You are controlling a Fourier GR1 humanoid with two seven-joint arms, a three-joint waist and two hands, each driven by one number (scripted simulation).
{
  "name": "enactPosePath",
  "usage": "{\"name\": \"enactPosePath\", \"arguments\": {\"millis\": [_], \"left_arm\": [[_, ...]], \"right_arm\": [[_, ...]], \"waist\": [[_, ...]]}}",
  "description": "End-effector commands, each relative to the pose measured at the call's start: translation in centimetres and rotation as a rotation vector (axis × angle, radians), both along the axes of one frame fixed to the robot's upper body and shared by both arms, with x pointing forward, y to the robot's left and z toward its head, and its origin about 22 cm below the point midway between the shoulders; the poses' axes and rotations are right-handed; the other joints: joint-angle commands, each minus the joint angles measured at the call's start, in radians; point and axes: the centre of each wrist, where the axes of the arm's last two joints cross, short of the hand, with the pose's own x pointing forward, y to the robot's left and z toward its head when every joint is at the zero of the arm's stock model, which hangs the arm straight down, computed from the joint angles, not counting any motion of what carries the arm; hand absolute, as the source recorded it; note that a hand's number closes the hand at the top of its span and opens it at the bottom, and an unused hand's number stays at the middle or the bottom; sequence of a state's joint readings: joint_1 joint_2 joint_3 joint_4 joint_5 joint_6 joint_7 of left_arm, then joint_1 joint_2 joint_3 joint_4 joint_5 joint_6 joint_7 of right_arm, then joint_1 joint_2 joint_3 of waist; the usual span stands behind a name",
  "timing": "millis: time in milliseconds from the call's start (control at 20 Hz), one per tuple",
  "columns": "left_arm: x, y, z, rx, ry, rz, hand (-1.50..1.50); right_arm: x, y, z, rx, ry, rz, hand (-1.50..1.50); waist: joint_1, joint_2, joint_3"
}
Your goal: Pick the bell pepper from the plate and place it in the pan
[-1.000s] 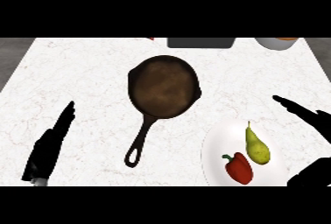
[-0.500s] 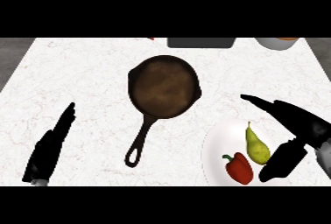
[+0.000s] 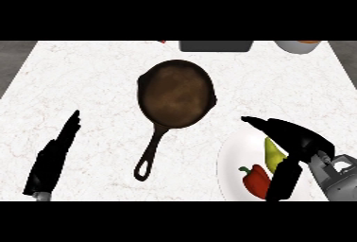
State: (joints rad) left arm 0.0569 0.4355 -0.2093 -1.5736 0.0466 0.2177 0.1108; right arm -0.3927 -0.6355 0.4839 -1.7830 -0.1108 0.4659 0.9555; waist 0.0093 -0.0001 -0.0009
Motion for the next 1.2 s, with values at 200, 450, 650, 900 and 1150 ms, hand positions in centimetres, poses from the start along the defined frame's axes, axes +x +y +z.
{"name": "enactPosePath", "arguments": {"millis": [200,450,650,900,1150], "left_arm": [[-0.7,-1.6,0.1,0.012,-0.018,-0.024,0.00],[-1.0,-0.7,-0.9,0.005,0.004,-0.006,0.00],[-0.3,1.1,0.0,-0.011,-0.002,0.025,0.00],[0.3,0.2,1.1,0.011,-0.002,0.018,0.00],[0.9,-0.3,-0.3,0.009,0.005,0.020,0.00]], "right_arm": [[-0.6,2.7,-1.0,-0.140,0.102,0.024,-1.50],[0.1,2.4,-2.7,-0.205,0.115,0.035,-1.50],[-0.9,3.1,-4.0,-0.246,0.155,0.011,-1.50],[-1.5,2.8,-5.1,-0.273,0.145,0.003,-1.50],[-1.8,3.2,-5.8,-0.290,0.180,0.023,-1.50]], "waist": [[-0.004,-0.001,0.000],[-0.001,0.000,0.000],[-0.005,-0.001,0.000],[-0.008,-0.002,0.001],[-0.010,-0.001,0.000]]}}
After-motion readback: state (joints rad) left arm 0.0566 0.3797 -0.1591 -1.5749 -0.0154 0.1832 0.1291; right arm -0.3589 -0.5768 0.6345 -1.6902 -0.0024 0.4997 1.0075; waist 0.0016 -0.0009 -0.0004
